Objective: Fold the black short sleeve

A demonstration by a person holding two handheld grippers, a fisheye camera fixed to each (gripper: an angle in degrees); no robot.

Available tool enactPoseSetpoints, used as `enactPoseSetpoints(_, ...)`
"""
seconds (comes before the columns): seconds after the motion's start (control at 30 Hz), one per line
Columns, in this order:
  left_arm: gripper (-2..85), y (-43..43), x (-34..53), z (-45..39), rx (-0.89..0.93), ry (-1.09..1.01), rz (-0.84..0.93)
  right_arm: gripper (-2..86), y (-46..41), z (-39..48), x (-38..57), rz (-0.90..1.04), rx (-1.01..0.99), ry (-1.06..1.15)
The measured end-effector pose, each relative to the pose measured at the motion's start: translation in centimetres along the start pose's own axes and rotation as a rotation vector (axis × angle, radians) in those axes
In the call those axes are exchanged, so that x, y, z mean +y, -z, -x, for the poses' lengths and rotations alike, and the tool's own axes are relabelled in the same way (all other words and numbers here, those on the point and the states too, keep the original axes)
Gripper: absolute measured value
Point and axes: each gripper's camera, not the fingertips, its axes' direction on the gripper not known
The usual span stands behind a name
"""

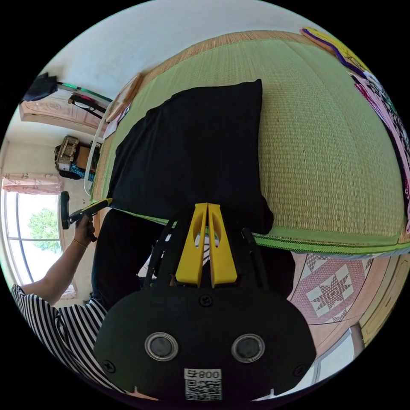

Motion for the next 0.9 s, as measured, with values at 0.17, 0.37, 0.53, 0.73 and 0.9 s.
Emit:
enactPoseSetpoints(0.17, 0.0, 1.4, -0.4, -1.8, -0.027, -0.001, 0.044, 0.1, -1.2, -1.3, 2.4, 0.003, -0.045, -0.005)
enactPoseSetpoints(0.37, 0.1, 3.3, 0.0, -4.9, -0.076, -0.016, 0.047, 0.1, -0.1, -4.6, 7.0, -0.104, -0.079, -0.054)
enactPoseSetpoints(0.53, 0.1, 4.5, 0.0, -5.2, -0.011, 0.061, 0.057, 0.1, -3.0, -8.4, 8.9, -0.058, -0.095, -0.129)
enactPoseSetpoints(0.73, 0.1, 8.0, 0.5, -7.9, 0.1, 0.051, -0.02, 0.6, -3.6, -9.8, 12.4, -0.14, -0.104, -0.141)
enactPoseSetpoints(0.9, 0.2, 9.4, 0.1, -12.4, 0.217, -0.035, -0.029, 3.3, -5.3, -14.0, 15.5, -0.207, -0.246, -0.216)
